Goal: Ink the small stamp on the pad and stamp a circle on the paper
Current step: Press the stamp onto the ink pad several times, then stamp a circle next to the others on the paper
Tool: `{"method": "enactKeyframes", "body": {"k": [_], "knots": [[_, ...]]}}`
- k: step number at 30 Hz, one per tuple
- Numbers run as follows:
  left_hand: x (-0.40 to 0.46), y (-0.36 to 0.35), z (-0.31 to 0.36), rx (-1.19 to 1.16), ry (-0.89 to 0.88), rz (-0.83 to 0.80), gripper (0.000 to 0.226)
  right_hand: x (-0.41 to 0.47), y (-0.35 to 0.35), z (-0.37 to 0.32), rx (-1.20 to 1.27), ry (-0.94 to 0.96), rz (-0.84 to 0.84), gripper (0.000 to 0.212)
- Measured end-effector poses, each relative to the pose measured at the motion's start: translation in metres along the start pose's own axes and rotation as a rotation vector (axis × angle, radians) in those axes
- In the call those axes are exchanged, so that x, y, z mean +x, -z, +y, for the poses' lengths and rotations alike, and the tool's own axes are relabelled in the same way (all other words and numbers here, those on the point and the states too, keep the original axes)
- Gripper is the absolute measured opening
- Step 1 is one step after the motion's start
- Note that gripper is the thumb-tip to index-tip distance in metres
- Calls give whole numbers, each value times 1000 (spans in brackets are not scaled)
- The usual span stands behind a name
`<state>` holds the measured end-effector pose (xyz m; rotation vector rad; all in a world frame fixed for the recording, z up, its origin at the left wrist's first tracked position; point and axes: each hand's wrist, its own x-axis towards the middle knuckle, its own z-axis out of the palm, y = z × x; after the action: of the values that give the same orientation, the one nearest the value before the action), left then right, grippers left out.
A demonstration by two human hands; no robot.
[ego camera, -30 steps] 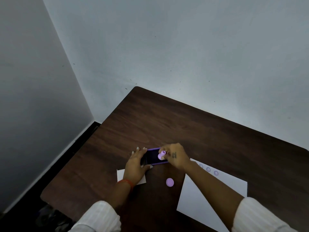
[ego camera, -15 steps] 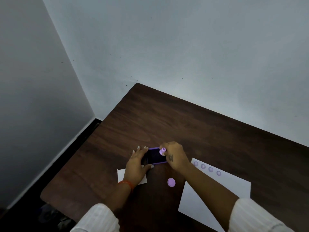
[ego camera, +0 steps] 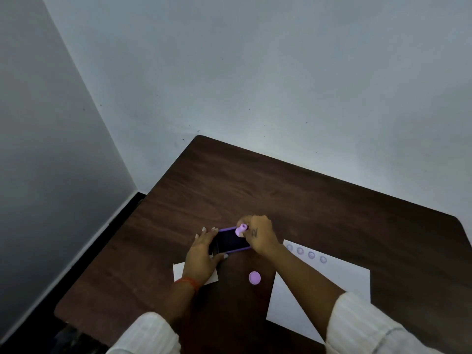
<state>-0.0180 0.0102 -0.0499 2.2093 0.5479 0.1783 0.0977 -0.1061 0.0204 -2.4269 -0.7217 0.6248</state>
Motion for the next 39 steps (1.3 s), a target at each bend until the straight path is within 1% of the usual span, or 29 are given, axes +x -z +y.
{"method": "enactKeyframes", "body": {"k": [2,4,5,7,10,12,14,16,19,21,25,27,30,35,37,39], "knots": [[-1,1,0,13,-9,-1,67,-7,3,7,282,-59,112,7],[-2,2,0,27,-9,-2,67,-20,5,16,617,-183,182,17],[-2,2,0,35,-3,-1,68,-27,6,22,825,-248,167,20],[-3,2,1,45,15,-12,71,-42,13,32,1185,-348,124,20],[-3,2,1,53,8,-54,82,-69,25,51,1581,-440,124,18],[-4,2,3,76,-1,-48,85,-90,31,62,1759,-443,134,17],[-7,-1,10,97,-7,-7,81,-111,35,68,1870,-433,143,13],[-11,-8,22,103,-46,5,76,-127,37,76,1963,-430,163,20],[-18,-30,50,115,-109,-90,73,-148,41,89,2079,-431,210,28],[-21,-46,69,142,-180,-157,73,-158,43,95,2119,-415,242,29],[-21,-79,94,241,-438,-263,71,-171,47,112,2138,-376,310,27],[-19,-93,103,295,-501,-312,72,-176,50,120,2125,-362,340,27],[-13,-108,112,332,-554,-344,71,-181,54,133,2064,-381,414,28],[-3,-129,121,425,-595,-387,75,-175,61,152,1799,-439,610,19],[1,-135,124,448,-602,-397,76,-167,62,154,1618,-500,680,20],[4,-139,123,475,-607,-409,76,-158,62,154,1339,-588,740,26]]}}
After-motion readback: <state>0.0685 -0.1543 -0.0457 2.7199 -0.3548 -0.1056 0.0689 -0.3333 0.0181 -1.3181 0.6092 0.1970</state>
